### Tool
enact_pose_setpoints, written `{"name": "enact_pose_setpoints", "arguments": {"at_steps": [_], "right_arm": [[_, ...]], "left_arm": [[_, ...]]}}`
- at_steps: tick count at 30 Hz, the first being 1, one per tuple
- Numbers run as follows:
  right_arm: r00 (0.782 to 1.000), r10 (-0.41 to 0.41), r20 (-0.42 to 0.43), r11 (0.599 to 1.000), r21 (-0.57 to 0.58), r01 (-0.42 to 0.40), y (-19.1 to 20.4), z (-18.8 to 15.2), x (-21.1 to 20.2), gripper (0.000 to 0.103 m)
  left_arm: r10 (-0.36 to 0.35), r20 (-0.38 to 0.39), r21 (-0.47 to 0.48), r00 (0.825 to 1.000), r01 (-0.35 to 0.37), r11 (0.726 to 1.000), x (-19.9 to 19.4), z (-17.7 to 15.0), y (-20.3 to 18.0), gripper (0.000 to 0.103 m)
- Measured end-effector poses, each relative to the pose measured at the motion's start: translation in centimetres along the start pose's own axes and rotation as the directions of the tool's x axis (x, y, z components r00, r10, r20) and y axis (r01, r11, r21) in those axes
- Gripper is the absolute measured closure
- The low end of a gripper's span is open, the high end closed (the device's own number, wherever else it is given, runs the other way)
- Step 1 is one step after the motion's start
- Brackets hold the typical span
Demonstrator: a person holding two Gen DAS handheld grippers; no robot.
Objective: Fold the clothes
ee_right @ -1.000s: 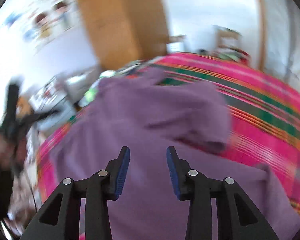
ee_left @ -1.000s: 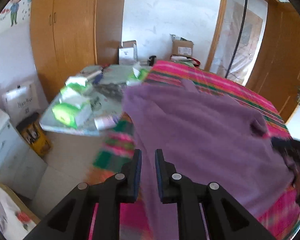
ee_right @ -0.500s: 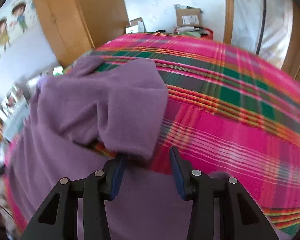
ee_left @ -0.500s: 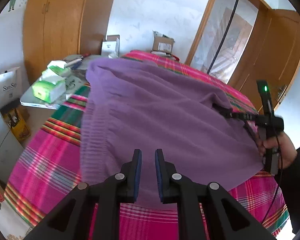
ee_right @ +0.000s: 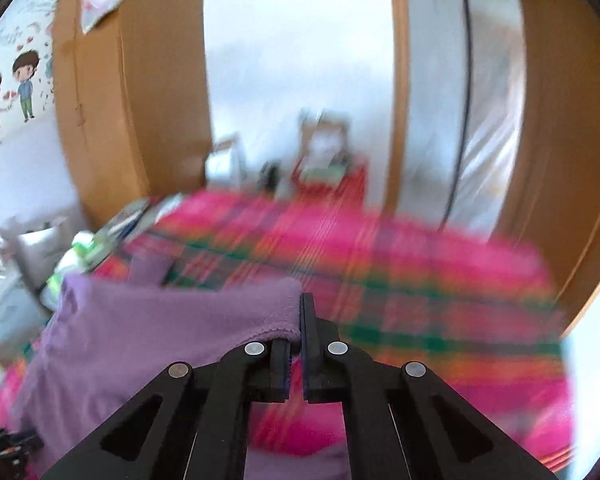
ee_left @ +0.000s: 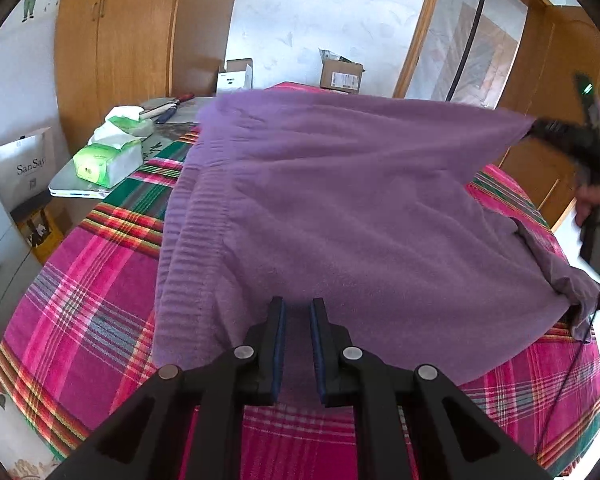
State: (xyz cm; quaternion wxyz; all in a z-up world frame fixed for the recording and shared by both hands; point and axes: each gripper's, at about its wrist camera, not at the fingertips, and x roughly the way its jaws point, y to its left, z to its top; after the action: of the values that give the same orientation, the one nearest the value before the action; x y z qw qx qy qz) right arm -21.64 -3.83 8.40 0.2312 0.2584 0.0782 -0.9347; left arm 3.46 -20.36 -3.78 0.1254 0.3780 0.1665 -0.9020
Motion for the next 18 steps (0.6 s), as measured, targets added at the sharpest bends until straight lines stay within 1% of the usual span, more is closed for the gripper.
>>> {"name": "enact_pose_setpoints", "arguments": {"at_steps": [2,3,4,5,6,8,9,11,12,13,14,15,16,17,18], "right_arm": [[0.994,-0.075,0.085,0.995,-0.061,0.081,0.7,1.9,-2.5,0.1],[0.986,-0.116,0.122,0.987,-0.098,0.128,1.3,2.7,-3.5,0.1],[0.972,-0.159,0.17,0.969,-0.16,0.187,2.4,3.1,-4.3,0.099],[0.955,-0.199,0.221,0.944,-0.22,0.248,3.6,3.5,-5.2,0.099],[0.949,-0.199,0.245,0.915,-0.299,0.269,5.3,3.4,-5.6,0.099],[0.967,-0.161,0.195,0.89,-0.394,0.228,7.5,2.3,-4.8,0.098],[0.976,-0.143,0.167,0.876,-0.438,0.203,8.5,1.8,-4.3,0.096],[0.991,-0.125,0.054,0.87,-0.474,0.136,9.1,0.3,-2.5,0.091],[0.994,-0.112,-0.018,0.877,-0.471,0.09,9.0,-0.6,-1.5,0.087],[0.99,-0.097,-0.099,0.892,-0.449,0.043,8.3,-1.8,-0.5,0.083],[0.98,-0.081,-0.179,0.906,-0.423,-0.003,7.7,-3.0,0.5,0.074],[0.971,-0.069,-0.23,0.919,-0.394,-0.028,6.8,-3.9,0.9,0.071],[0.959,-0.055,-0.278,0.93,-0.363,-0.051,5.8,-4.8,1.3,0.071],[0.951,-0.047,-0.306,0.941,-0.332,-0.06,4.6,-5.3,1.3,0.071],[0.95,-0.04,-0.31,0.953,-0.297,-0.057,3.4,-5.6,0.7,0.07]], "left_arm": [[0.0,0.003,-0.003,1.0,0.0,1.0,0.1,0.0,0.0,0.09],[0.002,0.005,-0.002,1.0,-0.002,1.0,0.1,0.0,0.1,0.09],[0.003,0.006,-0.002,1.0,-0.003,1.0,0.1,0.0,0.1,0.09],[0.005,0.007,-0.003,1.0,-0.005,1.0,0.1,0.0,0.0,0.09],[0.008,0.007,-0.004,1.0,-0.008,1.0,0.1,0.0,0.0,0.09],[0.009,0.006,-0.007,1.0,-0.009,1.0,0.1,0.0,0.0,0.09],[0.005,0.004,-0.009,1.0,-0.005,1.0,0.1,0.1,0.0,0.09],[-0.003,-0.005,-0.011,1.0,0.003,1.0,0.0,0.1,0.1,0.09],[-0.007,-0.011,-0.011,1.0,0.006,1.0,0.0,0.2,0.1,0.09],[-0.012,-0.017,-0.013,1.0,0.011,1.0,0.0,0.3,0.3,0.09],[-0.019,-0.025,-0.019,1.0,0.019,1.0,-0.1,0.3,0.5,0.09],[-0.028,-0.033,-0.026,0.999,0.027,0.999,-0.2,0.3,0.6,0.09],[-0.039,-0.038,-0.037,0.999,0.037,0.999,-0.4,0.3,0.8,0.09],[-0.052,-0.033,-0.05,0.998,0.05,0.997,-0.9,0.3,1.1,0.09],[-0.056,-0.021,-0.058,0.998,0.054,0.997,-1.4,0.2,1.4,0.09]]}}
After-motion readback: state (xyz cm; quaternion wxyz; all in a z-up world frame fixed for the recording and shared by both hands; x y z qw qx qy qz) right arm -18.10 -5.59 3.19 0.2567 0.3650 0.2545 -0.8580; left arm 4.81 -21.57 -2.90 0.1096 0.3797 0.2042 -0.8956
